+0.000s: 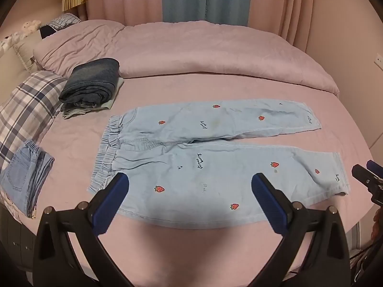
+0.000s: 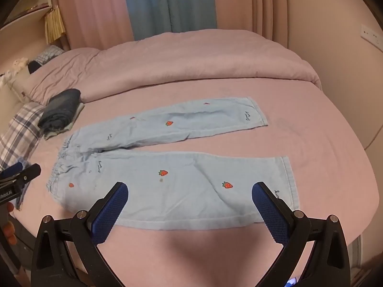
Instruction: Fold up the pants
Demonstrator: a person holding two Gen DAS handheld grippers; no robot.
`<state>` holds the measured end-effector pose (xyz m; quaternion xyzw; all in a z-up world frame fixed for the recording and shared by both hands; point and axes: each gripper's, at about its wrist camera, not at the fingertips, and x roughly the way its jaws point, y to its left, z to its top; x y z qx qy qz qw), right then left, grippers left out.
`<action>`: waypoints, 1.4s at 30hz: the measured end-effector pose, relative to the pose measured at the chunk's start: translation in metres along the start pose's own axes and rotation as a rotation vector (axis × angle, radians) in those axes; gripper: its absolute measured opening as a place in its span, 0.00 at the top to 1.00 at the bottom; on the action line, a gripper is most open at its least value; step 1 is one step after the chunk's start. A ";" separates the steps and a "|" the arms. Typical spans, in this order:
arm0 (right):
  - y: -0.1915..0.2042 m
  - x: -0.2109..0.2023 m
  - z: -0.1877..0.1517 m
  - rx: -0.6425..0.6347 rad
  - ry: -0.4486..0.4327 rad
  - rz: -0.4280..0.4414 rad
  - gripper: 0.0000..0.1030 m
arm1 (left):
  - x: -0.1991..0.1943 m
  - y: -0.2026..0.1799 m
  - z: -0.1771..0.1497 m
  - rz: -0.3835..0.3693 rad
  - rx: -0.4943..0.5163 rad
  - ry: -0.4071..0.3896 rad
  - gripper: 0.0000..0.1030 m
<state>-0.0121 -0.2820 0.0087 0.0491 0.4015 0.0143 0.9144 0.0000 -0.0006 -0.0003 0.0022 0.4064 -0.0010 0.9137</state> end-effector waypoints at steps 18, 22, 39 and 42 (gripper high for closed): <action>0.001 -0.002 0.001 -0.007 -0.003 -0.002 0.00 | 0.003 -0.003 -0.003 -0.006 -0.003 0.004 0.00; 0.002 -0.002 0.001 -0.012 -0.003 -0.003 0.00 | 0.000 0.000 0.000 -0.010 -0.008 0.009 0.00; 0.004 -0.002 0.002 -0.014 -0.005 -0.002 0.00 | 0.003 -0.004 0.000 0.002 0.019 -0.009 0.00; 0.004 -0.002 0.002 -0.015 -0.005 -0.004 0.00 | 0.003 -0.004 0.000 -0.002 0.015 -0.016 0.00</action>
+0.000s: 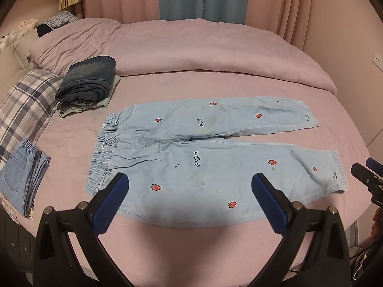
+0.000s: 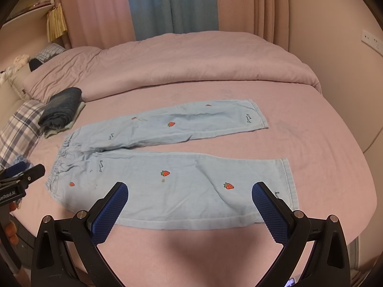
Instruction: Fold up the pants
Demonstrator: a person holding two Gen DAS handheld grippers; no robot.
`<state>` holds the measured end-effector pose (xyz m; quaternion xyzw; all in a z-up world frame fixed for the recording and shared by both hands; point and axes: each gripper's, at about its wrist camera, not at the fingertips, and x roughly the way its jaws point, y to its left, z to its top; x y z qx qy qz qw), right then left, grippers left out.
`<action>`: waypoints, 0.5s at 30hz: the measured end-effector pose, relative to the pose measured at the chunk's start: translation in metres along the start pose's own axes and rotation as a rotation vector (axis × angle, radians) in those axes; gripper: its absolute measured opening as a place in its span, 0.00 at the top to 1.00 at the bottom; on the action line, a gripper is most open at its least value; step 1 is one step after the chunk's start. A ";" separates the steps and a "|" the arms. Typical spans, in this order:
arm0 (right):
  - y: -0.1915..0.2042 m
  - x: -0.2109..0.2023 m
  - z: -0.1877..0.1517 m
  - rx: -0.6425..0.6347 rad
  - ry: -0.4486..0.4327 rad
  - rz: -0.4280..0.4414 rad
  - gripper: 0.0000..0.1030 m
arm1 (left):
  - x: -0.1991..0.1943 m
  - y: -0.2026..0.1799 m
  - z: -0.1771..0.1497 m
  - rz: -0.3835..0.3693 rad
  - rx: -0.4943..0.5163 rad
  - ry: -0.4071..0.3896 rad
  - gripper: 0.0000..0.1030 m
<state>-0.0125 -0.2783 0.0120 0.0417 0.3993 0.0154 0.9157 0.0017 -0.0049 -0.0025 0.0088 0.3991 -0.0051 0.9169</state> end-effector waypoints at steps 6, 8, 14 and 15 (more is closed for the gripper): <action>0.001 0.000 -0.001 -0.001 0.000 0.001 0.00 | 0.001 0.000 0.000 0.005 0.006 0.002 0.00; 0.001 0.000 -0.001 0.000 0.000 -0.001 0.00 | 0.001 0.001 -0.001 -0.008 -0.012 0.012 0.00; 0.004 0.004 -0.003 -0.005 0.009 0.003 0.00 | 0.011 0.013 -0.004 -0.062 -0.084 0.031 0.00; 0.005 0.006 -0.005 -0.007 0.011 0.009 0.00 | 0.016 0.019 -0.005 -0.078 -0.109 0.042 0.00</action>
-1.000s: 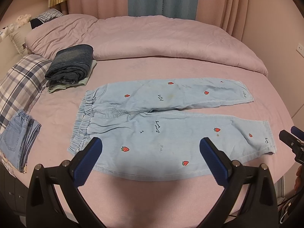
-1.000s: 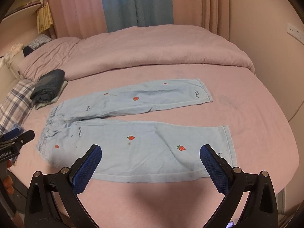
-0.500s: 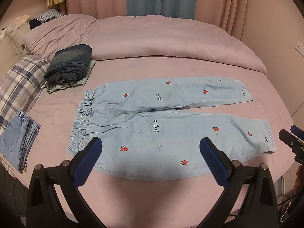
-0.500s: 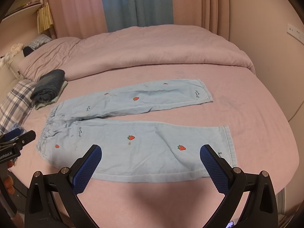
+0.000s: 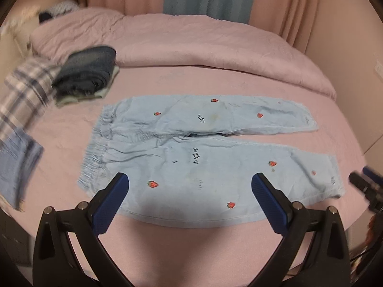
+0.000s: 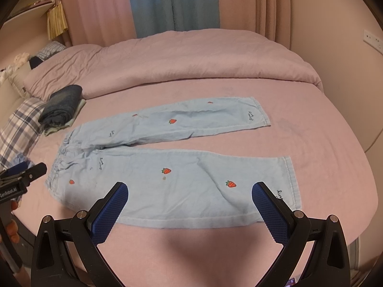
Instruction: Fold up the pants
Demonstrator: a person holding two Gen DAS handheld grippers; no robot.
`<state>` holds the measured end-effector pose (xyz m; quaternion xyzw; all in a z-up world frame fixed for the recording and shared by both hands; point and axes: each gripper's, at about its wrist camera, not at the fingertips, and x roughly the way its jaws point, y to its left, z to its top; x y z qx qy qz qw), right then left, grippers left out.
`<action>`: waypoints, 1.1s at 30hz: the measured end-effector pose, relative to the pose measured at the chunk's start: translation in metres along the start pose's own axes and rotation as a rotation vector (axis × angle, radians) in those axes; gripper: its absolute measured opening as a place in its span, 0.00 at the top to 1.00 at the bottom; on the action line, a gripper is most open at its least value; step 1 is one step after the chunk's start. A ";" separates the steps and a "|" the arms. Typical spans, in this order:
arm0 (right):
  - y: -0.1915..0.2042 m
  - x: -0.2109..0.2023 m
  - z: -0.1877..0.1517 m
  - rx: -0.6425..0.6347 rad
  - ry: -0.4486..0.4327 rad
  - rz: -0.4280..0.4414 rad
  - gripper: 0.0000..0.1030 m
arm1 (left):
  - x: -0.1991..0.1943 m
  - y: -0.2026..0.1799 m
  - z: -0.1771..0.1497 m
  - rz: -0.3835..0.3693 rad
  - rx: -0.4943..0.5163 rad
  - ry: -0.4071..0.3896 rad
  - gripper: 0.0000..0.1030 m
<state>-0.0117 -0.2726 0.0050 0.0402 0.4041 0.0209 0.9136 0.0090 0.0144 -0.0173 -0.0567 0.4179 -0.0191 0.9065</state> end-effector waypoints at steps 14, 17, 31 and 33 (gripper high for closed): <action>0.091 0.077 -0.059 -0.412 0.052 0.164 0.00 | 0.063 0.132 -0.066 -0.201 -0.594 0.234 0.01; 0.129 0.086 -0.080 -0.575 0.030 0.236 0.02 | 0.074 0.141 -0.080 -0.273 -0.660 0.229 0.01; 0.201 0.122 -0.118 -0.895 -0.014 0.224 0.79 | 0.105 0.173 -0.072 -0.167 -0.730 0.136 0.78; 0.203 0.116 -0.117 -0.886 -0.007 0.217 0.86 | 0.099 0.173 -0.073 -0.150 -0.689 0.133 0.82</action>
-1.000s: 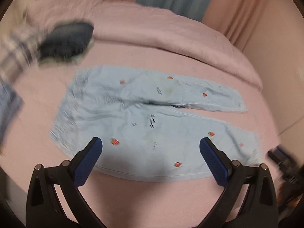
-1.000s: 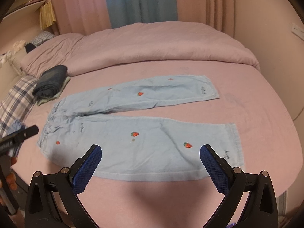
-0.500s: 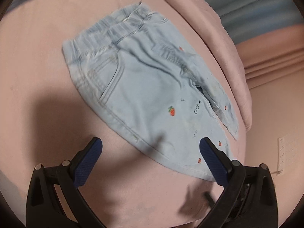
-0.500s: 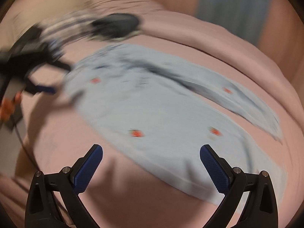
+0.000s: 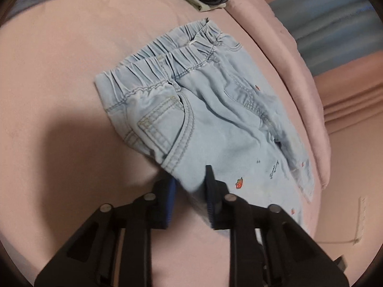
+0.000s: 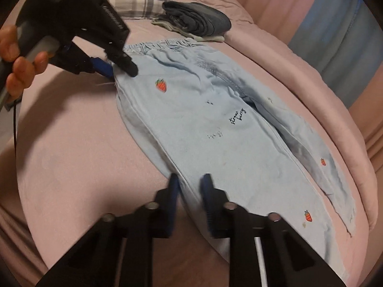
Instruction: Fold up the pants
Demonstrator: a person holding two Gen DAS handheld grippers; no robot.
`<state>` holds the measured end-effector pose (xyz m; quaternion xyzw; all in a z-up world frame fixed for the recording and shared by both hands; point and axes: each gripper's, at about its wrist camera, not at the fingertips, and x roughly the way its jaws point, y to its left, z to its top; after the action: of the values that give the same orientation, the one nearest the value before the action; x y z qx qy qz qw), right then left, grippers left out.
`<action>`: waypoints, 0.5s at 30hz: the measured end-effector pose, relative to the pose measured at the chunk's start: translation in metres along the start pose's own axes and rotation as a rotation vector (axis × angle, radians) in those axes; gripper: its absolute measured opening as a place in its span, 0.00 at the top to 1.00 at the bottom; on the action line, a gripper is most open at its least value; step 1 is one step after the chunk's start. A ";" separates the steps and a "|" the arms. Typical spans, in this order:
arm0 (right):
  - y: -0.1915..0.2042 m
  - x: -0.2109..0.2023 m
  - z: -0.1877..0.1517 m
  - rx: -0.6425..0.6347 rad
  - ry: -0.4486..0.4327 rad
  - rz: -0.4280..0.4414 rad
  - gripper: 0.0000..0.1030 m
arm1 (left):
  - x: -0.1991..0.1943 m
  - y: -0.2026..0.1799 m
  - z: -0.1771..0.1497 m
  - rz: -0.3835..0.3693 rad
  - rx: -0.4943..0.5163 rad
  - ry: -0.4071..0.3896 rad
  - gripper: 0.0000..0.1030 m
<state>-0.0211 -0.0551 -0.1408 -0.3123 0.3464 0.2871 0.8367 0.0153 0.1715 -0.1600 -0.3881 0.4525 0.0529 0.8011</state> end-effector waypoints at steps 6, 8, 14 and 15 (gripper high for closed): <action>-0.003 -0.012 -0.007 0.073 0.011 0.113 0.90 | -0.010 0.005 -0.009 0.045 0.067 0.012 0.81; -0.002 -0.003 -0.011 0.109 0.032 0.134 0.86 | -0.007 0.007 -0.009 0.082 0.095 0.047 0.77; -0.036 -0.030 -0.021 0.280 -0.002 0.252 0.52 | -0.036 -0.012 -0.005 0.208 0.269 0.018 0.51; -0.048 -0.036 -0.025 0.314 -0.015 0.239 0.52 | -0.042 -0.015 -0.007 0.219 0.299 -0.002 0.51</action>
<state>-0.0189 -0.1137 -0.1115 -0.1324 0.4152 0.3293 0.8376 -0.0069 0.1679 -0.1215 -0.2132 0.4942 0.0725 0.8397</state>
